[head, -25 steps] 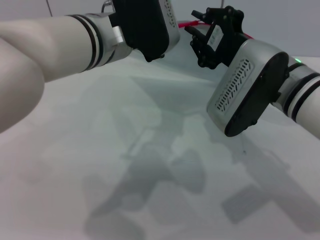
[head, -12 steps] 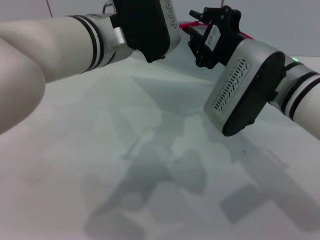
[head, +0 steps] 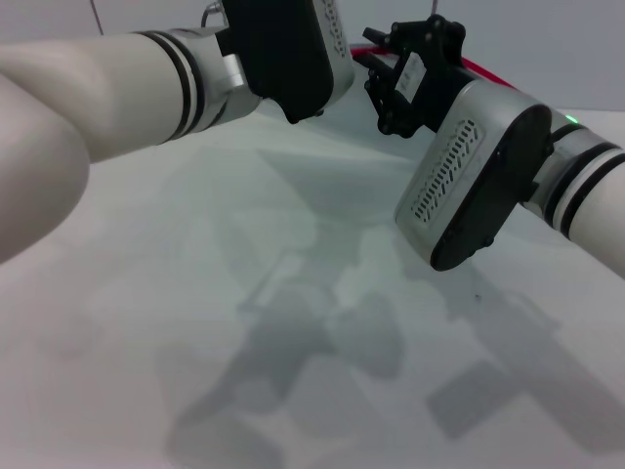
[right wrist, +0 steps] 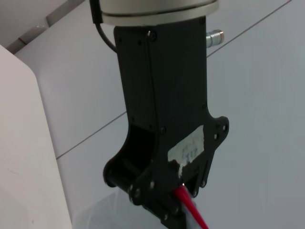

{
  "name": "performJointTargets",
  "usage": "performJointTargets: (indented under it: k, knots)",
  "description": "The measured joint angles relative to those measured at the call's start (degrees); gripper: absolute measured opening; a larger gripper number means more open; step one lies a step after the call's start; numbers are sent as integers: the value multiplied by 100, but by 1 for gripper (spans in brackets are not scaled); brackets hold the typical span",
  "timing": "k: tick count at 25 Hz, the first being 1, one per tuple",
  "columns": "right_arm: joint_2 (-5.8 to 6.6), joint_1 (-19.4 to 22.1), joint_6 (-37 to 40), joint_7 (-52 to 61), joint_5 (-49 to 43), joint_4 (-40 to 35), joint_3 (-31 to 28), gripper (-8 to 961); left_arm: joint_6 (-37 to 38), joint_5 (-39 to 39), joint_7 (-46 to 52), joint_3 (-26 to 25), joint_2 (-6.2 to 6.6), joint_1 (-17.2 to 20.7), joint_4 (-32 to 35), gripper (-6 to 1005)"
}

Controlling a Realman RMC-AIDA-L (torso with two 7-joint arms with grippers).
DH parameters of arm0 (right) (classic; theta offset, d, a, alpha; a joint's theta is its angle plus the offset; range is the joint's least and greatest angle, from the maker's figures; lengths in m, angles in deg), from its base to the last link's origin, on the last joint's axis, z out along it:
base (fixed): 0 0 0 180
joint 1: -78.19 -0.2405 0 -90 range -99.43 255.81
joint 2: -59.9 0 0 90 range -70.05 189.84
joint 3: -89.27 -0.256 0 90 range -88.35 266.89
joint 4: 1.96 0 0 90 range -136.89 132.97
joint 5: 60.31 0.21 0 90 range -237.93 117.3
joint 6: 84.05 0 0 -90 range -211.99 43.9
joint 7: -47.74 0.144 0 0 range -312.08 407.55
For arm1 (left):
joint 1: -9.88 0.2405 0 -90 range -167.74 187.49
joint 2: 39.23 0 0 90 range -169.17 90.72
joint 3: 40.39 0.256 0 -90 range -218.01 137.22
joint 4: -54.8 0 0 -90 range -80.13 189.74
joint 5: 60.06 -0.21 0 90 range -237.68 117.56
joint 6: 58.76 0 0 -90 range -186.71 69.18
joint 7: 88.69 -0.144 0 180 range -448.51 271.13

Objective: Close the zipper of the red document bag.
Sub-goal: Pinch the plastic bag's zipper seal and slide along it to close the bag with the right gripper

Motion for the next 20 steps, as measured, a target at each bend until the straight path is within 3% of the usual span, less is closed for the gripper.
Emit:
performJointTargets:
  k: [20]
  knots:
    - [-9,-6,-229,-39,0,140,84,92,1,0,0,5,0,0,-24,54]
